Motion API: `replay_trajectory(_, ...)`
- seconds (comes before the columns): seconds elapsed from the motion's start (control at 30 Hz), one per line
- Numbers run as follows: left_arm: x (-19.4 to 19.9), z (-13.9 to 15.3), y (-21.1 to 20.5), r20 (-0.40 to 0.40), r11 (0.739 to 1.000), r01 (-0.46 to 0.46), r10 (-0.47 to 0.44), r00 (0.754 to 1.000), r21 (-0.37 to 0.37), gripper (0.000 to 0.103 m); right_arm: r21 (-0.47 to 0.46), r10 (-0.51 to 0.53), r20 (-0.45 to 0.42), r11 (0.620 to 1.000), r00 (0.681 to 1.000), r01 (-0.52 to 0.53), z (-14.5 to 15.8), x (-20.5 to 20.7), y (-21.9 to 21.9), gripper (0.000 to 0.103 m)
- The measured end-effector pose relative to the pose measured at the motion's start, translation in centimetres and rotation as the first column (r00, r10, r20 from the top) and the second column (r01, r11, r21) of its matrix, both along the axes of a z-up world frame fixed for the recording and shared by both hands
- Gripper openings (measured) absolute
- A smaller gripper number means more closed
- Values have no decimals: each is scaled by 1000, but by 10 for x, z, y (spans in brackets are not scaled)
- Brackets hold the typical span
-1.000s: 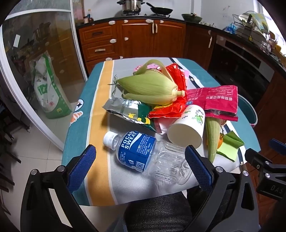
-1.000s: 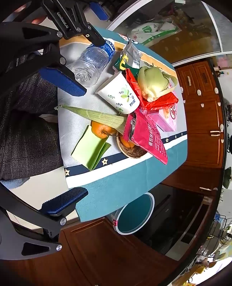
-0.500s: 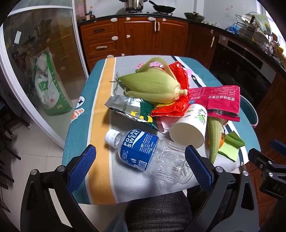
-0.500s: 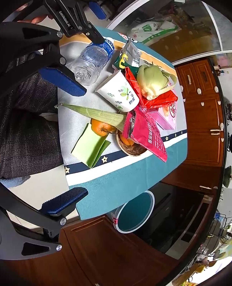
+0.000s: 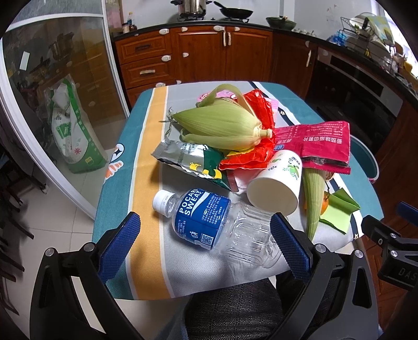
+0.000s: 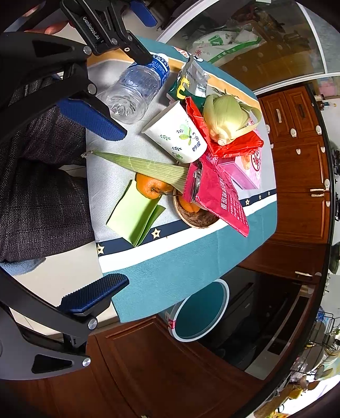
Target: Collect trash
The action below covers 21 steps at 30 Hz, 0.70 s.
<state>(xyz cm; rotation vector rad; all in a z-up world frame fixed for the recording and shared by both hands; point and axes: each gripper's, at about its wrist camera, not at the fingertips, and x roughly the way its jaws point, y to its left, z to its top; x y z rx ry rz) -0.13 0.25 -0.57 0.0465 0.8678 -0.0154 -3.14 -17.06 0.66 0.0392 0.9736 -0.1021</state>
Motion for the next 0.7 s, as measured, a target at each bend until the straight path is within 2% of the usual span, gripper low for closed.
replay_trajectory(0.7, -1, -1, 2, -7, 1000, -6, 6, 1000, -2, 99, -2, 2, -12, 1000, 1000, -2, -4, 0, 1, 98)
